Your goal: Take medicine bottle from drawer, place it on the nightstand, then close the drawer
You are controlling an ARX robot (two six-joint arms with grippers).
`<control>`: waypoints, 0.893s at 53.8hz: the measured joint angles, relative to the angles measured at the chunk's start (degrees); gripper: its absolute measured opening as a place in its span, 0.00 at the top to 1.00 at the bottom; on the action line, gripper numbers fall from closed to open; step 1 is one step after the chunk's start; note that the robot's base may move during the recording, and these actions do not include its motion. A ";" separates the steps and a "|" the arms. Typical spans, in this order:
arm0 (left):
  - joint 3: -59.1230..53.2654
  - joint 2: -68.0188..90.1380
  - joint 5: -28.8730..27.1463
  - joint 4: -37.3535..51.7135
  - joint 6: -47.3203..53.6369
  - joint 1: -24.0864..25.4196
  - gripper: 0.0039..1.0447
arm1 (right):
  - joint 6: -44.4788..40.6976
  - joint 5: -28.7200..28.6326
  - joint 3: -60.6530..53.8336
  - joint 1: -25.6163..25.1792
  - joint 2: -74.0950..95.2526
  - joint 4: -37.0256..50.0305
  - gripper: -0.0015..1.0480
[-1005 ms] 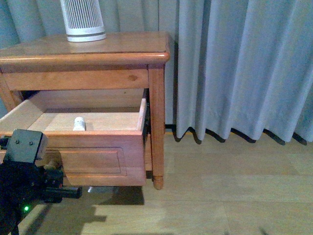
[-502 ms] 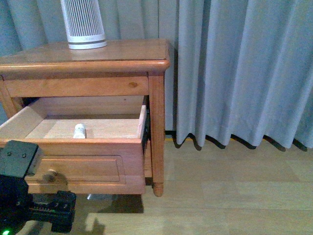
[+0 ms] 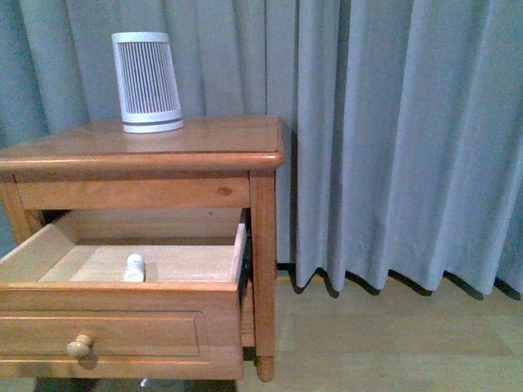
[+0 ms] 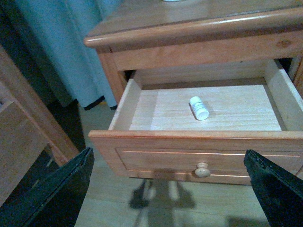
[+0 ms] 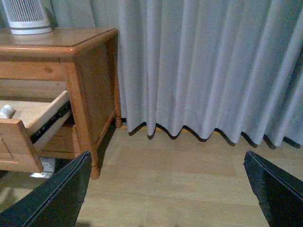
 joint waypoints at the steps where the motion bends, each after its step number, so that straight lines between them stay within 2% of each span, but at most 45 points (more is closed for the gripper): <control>1: -0.70 -2.80 -0.87 -1.88 -0.63 -0.50 0.06 | 0.00 0.00 0.00 0.00 0.00 0.00 0.07; 5: -4.48 -14.10 -4.63 -9.46 -2.36 -4.13 0.06 | 0.00 0.00 0.00 0.00 0.00 0.00 0.07; 13: -8.92 -26.51 -10.67 -19.41 -6.69 -9.73 0.06 | 0.00 0.00 0.00 0.00 0.00 0.00 0.07; 19: -12.44 -32.96 -13.38 -23.30 -9.38 -13.25 0.06 | 0.00 0.00 0.00 0.00 0.00 0.00 0.07; 25: -14.14 -34.05 -12.76 -21.75 -9.81 -13.38 0.06 | 0.00 0.00 0.00 0.00 0.00 0.00 0.07; 31: -15.89 -32.46 -10.45 -17.35 -9.68 -11.85 0.06 | 0.00 0.02 0.00 0.00 0.00 0.00 0.07; 35: -17.07 -29.18 -7.54 -14.23 -9.60 -9.14 0.07 | 0.00 0.00 0.00 0.00 0.00 0.00 0.07; 40: -19.21 -30.25 1.77 -3.80 -8.68 -4.63 0.22 | 0.02 0.00 0.00 0.00 0.00 0.00 0.07; 48: -19.21 -34.36 6.03 -5.07 -8.37 -0.90 0.45 | 0.00 0.00 0.00 0.00 0.00 -0.02 0.07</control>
